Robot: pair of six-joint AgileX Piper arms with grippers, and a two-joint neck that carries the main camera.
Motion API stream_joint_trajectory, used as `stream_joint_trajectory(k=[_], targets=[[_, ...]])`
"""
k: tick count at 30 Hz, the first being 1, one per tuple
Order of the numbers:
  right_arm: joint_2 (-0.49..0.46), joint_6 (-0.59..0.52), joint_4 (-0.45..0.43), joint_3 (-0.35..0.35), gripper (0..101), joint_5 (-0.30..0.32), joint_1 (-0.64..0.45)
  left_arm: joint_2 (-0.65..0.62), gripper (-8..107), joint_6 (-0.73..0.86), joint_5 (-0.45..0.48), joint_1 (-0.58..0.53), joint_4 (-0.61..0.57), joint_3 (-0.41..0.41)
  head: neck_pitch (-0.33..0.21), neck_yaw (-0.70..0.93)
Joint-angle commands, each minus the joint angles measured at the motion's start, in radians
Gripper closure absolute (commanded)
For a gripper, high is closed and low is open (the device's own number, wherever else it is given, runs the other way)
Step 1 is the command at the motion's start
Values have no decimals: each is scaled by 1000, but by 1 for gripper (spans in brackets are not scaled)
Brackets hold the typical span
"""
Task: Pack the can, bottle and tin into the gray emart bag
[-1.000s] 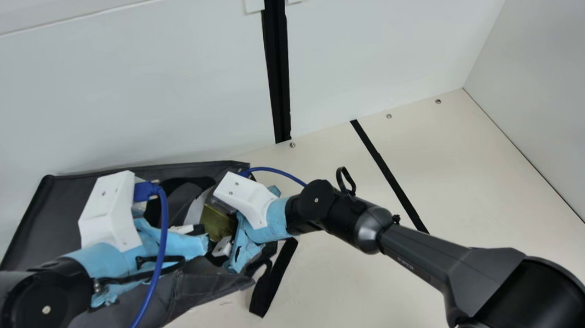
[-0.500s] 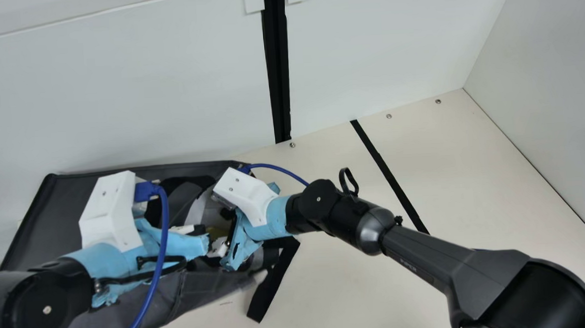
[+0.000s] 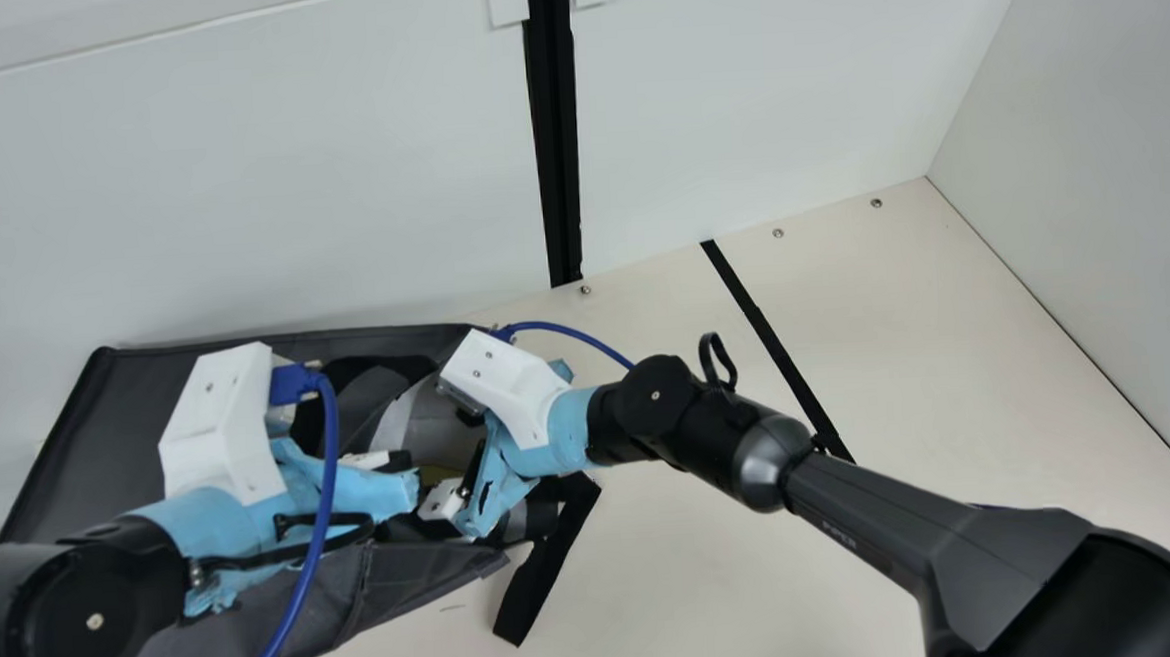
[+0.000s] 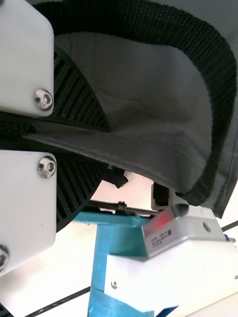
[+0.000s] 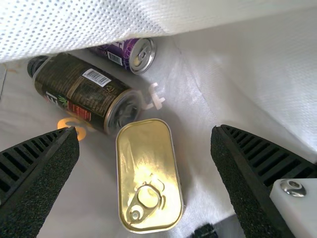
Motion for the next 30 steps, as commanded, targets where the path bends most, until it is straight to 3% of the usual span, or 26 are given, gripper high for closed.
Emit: stream_joint_trajectory(k=[1,30], targets=[[-8,-2,-1,7,10,2,-5,0,89,0,0,0,0,0,-23,-1],[-246,54,-67,163,10,16,-132,0,89,0,0,0,0,0,-23,-1]])
